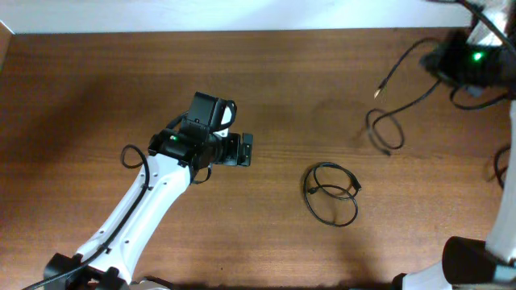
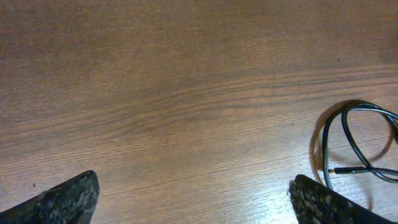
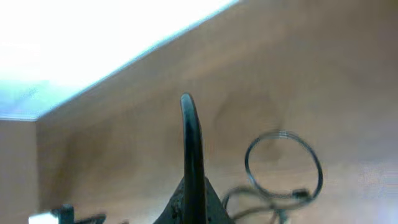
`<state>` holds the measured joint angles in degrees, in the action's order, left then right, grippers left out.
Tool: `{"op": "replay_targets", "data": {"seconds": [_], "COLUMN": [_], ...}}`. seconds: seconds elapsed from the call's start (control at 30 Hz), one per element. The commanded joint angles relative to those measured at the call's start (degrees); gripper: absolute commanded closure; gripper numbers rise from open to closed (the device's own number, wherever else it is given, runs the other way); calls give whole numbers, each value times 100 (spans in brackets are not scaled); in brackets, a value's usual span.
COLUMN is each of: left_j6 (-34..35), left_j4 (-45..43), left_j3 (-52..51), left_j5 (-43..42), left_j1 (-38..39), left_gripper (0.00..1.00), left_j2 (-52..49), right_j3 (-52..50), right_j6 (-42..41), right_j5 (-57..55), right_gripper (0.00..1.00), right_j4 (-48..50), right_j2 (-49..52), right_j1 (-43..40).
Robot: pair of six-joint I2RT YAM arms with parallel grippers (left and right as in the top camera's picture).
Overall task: Untangle cables
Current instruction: 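Grasp a cable from the pile with the right gripper and pull it right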
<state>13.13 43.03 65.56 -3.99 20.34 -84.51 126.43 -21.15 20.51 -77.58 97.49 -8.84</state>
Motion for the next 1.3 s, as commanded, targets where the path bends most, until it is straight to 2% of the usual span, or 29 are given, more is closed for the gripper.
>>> {"op": "replay_targets", "data": {"seconds": [0.0, 0.1, 0.13, 0.27, 0.63, 0.77, 0.83, 0.87, 0.97, 1.03, 1.07, 1.2, 1.27], "left_j6": [55, 55, 57, 57, 55, 55, 57, 55, 55, 57, 55, 55, 55], "left_j4": [-11, -9, -11, -11, -11, -9, -9, -11, -11, -9, -11, -9, -11], "left_j3": [4, 4, 4, 4, 4, 4, 4, 4, 4, 4, 4, 4, 4], "left_j5": [42, 42, 39, 42, 39, 42, 42, 42, 42, 42, 42, 42, 42], "left_j1": [-15, -15, -15, -15, -15, -15, -15, -15, -15, -15, -15, -15, -15], "left_gripper": [1, 1, 1, 1, 1, 1, 1, 1, 1, 1, 1, 1, 1], "left_j2": [101, 101, 101, 101, 101, 101, 101, 101, 101, 101, 101, 101, 101], "right_j3": [815, 885, 885, 885, 883, 874, 874, 872, 870, 870, 870, 896, 903], "right_j6": [444, 656, 874, 894, 894, 894, 892, 892, 892, 892, 894, 896, 1403], "right_j5": [-1484, -3071, -3381, -4476, -4472, -4306, -4306, -4304, -4304, -4275, -4026, -1655, -1425], "right_gripper": [96, 96, 96, 96, 96, 96, 35, 13, 2, 1, 1, 1, 1], "right_j4": [48, 374, 579, 1158, 2293, 2096, 1742, 1593, 1370, 1130, 1064, 1161, 1180], "right_j2": [-76, -50, -7, 249, 2129, 3134, 3648, 3827, 3928, 3915, 3882, 3294, 2852], "right_j1": [70, 59, 59, -35, -1832, -2057, -2048, -2050, -2048, -2048, -2044, -2013, -1825]}}
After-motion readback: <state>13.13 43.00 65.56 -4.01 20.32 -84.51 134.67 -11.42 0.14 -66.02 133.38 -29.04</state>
